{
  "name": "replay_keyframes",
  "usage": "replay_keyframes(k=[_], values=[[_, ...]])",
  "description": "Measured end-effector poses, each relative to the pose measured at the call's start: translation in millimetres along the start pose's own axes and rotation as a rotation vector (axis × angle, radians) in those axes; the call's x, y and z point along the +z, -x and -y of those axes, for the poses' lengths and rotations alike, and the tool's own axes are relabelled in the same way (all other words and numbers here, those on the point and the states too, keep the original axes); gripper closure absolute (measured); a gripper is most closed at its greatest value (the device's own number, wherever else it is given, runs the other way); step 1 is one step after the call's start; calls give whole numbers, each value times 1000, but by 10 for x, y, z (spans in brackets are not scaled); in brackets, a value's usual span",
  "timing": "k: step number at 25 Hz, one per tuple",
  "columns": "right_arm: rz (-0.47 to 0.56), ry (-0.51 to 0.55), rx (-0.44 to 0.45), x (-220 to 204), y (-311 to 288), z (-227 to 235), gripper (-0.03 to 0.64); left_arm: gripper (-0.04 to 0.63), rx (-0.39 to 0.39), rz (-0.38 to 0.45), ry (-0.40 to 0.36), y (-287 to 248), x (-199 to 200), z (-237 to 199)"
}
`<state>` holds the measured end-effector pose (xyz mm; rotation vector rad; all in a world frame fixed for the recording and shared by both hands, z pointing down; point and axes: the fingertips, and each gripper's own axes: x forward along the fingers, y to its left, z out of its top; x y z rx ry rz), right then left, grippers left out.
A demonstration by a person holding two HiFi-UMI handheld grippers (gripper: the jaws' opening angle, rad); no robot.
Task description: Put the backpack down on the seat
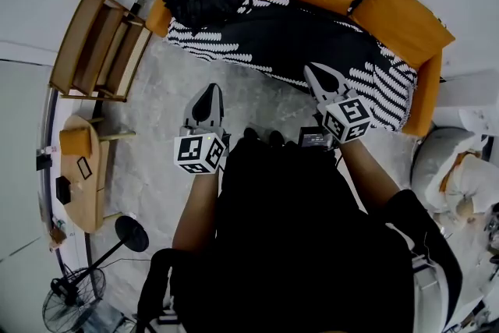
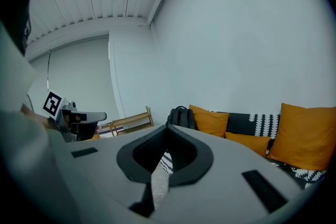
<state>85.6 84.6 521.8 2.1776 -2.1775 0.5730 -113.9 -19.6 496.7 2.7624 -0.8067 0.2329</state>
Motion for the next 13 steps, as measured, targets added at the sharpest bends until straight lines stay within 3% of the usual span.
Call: replay_keyframes(k=[13], values=[[-7, -22, 0, -58, 0, 1, 586, 578, 32, -15, 37, 46, -87, -96]])
